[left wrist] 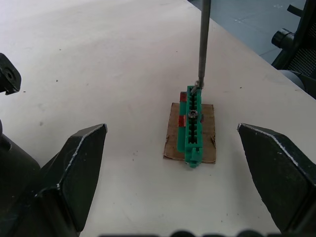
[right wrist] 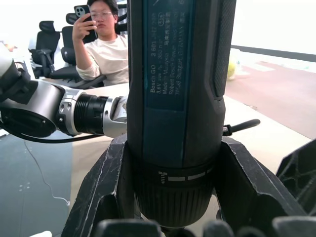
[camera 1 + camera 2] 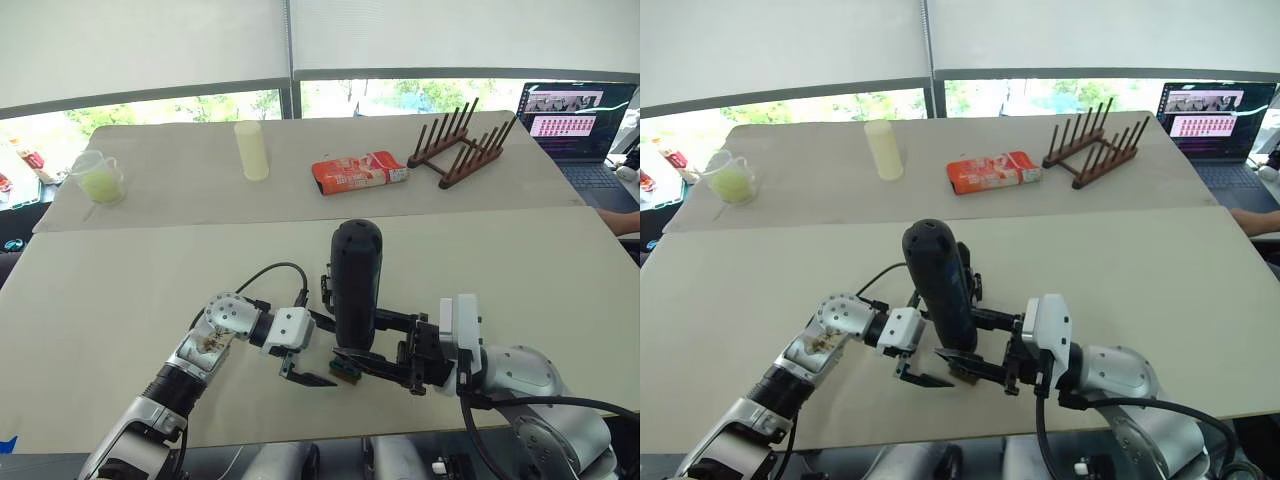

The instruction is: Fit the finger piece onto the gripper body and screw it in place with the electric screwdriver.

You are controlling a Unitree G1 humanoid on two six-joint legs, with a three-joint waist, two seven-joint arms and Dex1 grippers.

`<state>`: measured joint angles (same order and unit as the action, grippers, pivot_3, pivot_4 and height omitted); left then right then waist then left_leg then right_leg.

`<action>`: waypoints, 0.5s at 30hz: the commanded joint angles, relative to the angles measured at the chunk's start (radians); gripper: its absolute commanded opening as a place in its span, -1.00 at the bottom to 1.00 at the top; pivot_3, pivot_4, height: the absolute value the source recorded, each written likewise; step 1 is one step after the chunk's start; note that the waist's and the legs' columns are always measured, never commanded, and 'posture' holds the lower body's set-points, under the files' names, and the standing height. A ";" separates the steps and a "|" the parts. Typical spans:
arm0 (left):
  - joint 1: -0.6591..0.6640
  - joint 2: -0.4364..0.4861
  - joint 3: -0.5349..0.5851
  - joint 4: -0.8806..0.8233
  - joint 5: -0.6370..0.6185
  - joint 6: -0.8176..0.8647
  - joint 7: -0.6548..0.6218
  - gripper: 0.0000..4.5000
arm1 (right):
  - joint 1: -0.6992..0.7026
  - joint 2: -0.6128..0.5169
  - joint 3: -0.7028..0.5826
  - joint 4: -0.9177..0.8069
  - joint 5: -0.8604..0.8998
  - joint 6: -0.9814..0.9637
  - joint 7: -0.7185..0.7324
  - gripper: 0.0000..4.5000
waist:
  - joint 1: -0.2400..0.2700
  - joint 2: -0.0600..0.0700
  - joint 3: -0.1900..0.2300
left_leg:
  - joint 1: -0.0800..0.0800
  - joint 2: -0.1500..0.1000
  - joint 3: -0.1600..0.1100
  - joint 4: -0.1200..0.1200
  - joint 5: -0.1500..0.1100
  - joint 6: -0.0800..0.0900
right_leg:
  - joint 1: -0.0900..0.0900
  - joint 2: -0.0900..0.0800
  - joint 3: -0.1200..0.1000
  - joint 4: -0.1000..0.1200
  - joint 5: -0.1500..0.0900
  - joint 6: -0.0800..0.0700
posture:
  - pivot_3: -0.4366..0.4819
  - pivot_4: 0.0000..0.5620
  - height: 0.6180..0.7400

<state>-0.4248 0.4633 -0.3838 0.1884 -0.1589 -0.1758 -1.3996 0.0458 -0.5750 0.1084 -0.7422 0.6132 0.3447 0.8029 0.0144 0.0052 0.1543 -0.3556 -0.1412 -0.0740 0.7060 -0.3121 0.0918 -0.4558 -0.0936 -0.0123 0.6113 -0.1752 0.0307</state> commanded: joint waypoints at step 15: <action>-0.003 -0.001 0.003 -0.021 -0.007 -0.026 0.001 1.00 | 0.007 -0.033 -0.038 -0.075 0.053 -0.013 0.010 -0.16 | 0.000 0.000 0.000 | 0.000 0.000 0.000 0.000 0.000 0.000 | 0.000 0.000 0.000 0.000 0.000 0.000 | -0.05 -0.47 1.00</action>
<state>-0.4245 0.4636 -0.3838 0.1879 -0.1589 -0.1760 -1.3984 0.0597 -0.6086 0.1013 -0.7581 0.6390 0.3565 0.8054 0.0139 0.0051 0.1543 -0.3556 -0.1411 -0.0740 0.7060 -0.3121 0.0918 -0.4558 -0.0936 -0.0123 0.6113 -0.1752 0.0307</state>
